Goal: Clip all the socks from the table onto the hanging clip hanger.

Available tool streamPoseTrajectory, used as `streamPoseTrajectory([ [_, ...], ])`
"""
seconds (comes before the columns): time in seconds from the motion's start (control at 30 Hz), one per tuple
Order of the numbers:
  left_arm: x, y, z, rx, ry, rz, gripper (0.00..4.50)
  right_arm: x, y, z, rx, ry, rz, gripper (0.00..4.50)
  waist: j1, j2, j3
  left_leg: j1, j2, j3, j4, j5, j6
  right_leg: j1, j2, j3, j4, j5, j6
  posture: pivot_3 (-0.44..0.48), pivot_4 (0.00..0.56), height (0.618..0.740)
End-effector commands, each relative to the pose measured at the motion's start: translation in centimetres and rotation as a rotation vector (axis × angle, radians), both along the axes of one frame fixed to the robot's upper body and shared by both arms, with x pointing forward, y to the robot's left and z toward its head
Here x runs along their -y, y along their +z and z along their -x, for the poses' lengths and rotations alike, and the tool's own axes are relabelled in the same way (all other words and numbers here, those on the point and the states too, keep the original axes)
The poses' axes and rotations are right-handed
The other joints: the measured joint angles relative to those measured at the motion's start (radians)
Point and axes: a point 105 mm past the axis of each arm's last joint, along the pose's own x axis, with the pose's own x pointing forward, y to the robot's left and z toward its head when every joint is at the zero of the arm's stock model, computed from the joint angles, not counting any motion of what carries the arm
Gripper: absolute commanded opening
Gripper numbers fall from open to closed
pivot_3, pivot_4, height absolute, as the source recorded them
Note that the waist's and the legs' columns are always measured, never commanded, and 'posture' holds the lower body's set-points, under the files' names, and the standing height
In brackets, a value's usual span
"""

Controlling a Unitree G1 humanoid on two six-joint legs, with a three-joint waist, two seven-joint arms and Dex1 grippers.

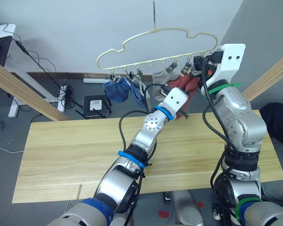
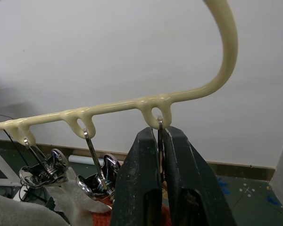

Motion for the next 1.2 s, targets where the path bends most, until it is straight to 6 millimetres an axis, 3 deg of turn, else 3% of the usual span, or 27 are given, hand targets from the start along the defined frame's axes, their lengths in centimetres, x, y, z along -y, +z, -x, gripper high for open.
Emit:
streamPoseTrajectory([
  [0.03,1.2,2.1,0.9,0.065,-0.027,0.050,0.02,-0.1,1.8,1.0,0.082,0.008,0.007,0.00,0.000,0.000,0.000,0.000,0.000,0.000,0.001,0.000,0.000,0.000,0.000,0.000,0.000,0.000,0.000,-0.242,0.344,0.740],
  [1.2,1.7,4.7,2.1,0.050,-0.076,0.197,0.02,0.3,0.5,0.7,0.037,-0.025,0.095,0.00,0.001,0.000,0.000,-0.001,0.000,0.000,0.004,0.000,0.000,0.000,0.000,0.000,0.001,0.000,0.000,-0.236,0.353,0.740],
])
